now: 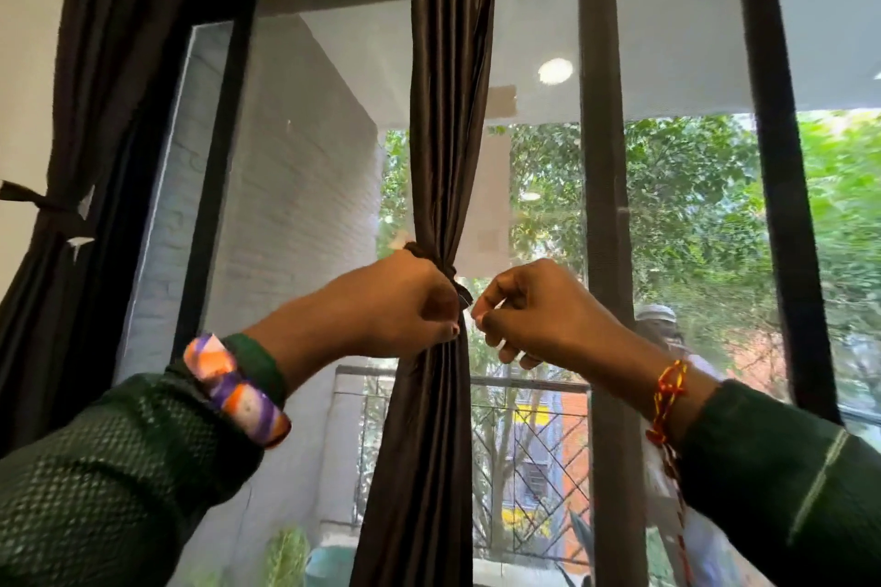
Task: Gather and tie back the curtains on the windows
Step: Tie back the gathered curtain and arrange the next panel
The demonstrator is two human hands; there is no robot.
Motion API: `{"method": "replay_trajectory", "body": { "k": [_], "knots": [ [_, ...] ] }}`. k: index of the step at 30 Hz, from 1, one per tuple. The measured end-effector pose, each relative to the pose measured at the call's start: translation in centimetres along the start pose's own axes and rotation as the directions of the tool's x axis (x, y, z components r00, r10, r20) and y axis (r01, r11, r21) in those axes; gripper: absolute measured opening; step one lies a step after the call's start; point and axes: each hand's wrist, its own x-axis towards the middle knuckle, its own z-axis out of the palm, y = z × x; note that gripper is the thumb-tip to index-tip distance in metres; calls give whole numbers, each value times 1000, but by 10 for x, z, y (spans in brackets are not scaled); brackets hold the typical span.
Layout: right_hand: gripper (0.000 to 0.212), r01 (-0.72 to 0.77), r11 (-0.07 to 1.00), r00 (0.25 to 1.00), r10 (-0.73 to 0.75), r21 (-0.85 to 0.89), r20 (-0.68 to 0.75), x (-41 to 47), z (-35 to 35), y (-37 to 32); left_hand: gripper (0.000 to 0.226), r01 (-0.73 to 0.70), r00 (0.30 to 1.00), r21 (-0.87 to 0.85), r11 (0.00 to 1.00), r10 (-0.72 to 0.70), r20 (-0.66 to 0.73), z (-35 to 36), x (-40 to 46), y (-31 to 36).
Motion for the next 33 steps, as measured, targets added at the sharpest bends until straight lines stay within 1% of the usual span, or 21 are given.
{"method": "replay_trajectory", "body": {
  "k": [4, 8, 10, 14, 19, 21, 23, 28, 33],
  "knots": [
    [11, -17, 992, 1000, 17, -123, 0, -16, -11, 2, 18, -32, 999, -77, 996, 35, 33, 5, -2, 13],
    [10, -32, 981, 999, 29, -189, -18, -34, -32, 7, 14, -67, 998, -168, 984, 69, 4, 12, -1, 28],
    [14, -47, 973, 999, 40, -225, -34, -43, -44, 11, 14, -94, 996, -199, 975, 94, -11, 13, 2, 39],
    [26, -82, 955, 996, 67, -285, -61, -53, -67, 15, 17, -143, 990, -208, 968, 136, -45, 11, 12, 61],
    [28, -89, 914, 992, 47, -395, -114, -56, -105, 13, 20, -187, 981, -203, 961, 172, -89, 2, 36, 86],
    [23, -99, 907, 990, 49, -409, -132, -57, -121, 16, 18, -196, 977, -202, 960, 172, -127, -2, 47, 97],
    [18, -129, 895, 984, 60, -428, -170, -59, -140, 24, 16, -198, 971, -200, 959, 164, -176, -5, 59, 112],
    [19, -192, 843, 962, 60, -502, -267, -70, -192, 52, 13, -229, 947, -241, 943, 159, -278, -1, 94, 163],
    [17, -238, 760, 955, 70, -604, -289, -86, -254, 91, 13, -272, 932, -284, 920, 179, -314, 14, 138, 227]
  ]
}}
